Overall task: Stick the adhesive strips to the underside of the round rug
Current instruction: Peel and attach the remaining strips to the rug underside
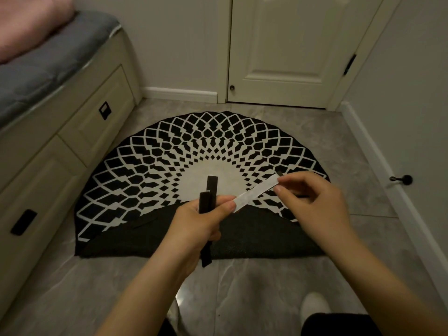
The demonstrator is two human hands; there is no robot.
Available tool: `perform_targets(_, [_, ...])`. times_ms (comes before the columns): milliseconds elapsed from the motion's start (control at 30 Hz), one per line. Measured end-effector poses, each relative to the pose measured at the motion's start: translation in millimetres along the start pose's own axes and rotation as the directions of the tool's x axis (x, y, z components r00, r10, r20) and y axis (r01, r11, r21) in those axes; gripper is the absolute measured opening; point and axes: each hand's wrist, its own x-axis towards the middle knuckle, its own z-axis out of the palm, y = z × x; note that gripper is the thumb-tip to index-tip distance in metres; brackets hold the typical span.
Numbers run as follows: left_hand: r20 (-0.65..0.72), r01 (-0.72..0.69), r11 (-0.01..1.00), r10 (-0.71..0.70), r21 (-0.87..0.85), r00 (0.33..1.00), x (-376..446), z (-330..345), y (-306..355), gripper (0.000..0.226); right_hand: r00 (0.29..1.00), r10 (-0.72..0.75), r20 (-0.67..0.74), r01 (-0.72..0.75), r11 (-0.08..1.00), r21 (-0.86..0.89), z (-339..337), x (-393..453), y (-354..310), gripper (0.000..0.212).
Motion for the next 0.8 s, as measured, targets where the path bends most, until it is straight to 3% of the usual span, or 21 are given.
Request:
perform_targets(233, [0.018, -0.009, 1.0, 0.009, 0.026, 1.0, -2.0, -0.5, -0.9, 0.012, 0.996, 0.054, -0.064, -0.052, 0.998, 0.036, 1.6, 1.8, 0.0, 0.02])
perform_targets(567, [0.06, -0.011, 0.99, 0.002, 0.142, 0.998, -3.4, 1.6, -2.0, 0.011, 0.997, 0.07, 0.015, -0.07, 0.997, -0.031, -0.5, 5.7, 2.5, 0.012])
perform_targets(800, [0.062, 0.008, 0.99, -0.017, 0.142, 0.998, -2.8, 0.2, -1.9, 0.012, 0.994, 0.105, -0.026, -0.105, 0.994, -0.005, 2.1, 6.4, 2.6, 0.016])
